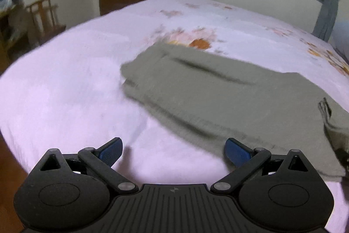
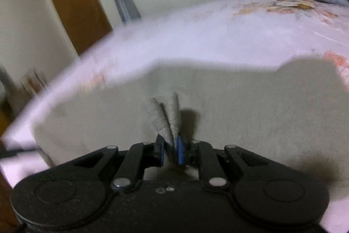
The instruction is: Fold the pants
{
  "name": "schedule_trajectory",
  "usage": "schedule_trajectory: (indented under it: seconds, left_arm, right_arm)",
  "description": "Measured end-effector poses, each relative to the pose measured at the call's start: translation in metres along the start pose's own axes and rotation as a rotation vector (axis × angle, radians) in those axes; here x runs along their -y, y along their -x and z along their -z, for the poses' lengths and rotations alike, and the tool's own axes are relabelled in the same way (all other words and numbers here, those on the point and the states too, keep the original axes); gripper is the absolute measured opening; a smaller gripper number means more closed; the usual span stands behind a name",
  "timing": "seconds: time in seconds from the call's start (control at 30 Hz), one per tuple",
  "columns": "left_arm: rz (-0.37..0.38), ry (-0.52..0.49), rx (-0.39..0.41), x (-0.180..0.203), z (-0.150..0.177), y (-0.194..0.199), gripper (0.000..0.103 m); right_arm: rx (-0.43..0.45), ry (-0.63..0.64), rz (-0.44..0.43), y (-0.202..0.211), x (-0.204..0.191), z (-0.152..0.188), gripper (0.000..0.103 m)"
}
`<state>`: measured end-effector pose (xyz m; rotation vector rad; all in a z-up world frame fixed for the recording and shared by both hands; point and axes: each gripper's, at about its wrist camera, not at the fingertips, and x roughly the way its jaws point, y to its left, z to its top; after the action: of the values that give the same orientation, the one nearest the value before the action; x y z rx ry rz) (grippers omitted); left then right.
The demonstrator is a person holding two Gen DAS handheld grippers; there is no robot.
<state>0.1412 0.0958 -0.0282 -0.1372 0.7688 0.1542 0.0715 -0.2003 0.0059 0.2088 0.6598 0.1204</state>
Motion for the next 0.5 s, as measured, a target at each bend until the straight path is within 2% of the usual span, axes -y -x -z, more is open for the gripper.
schedule_trajectory:
  seconds: [0.13,0.2,0.33,0.37,0.5]
  left_arm:
    - [0.014,0.006,0.005,-0.001,0.011,-0.007,0.1]
    - [0.023,0.035,0.042,-0.003,0.009,-0.003,0.1]
    - [0.038,0.045,0.03,0.001,0.003,-0.007,0.1]
    - [0.039,0.04,0.027,0.003,0.003,-0.008,0.1]
    - [0.038,0.029,0.011,0.008,0.007,-0.01,0.1]
  right_arm:
    - [0.034,0.05,0.003,0.015,-0.006,-0.008,0.004]
    - [0.066,0.05,-0.007,0.024,-0.006,-0.013,0.004]
    - [0.024,0.102,-0.047,0.014,-0.018,-0.006,0.013]
    - [-0.009,0.135,-0.049,0.005,-0.021,-0.003,0.014]
    - [0.02,0.29,-0.056,0.012,-0.029,0.014,0.017]
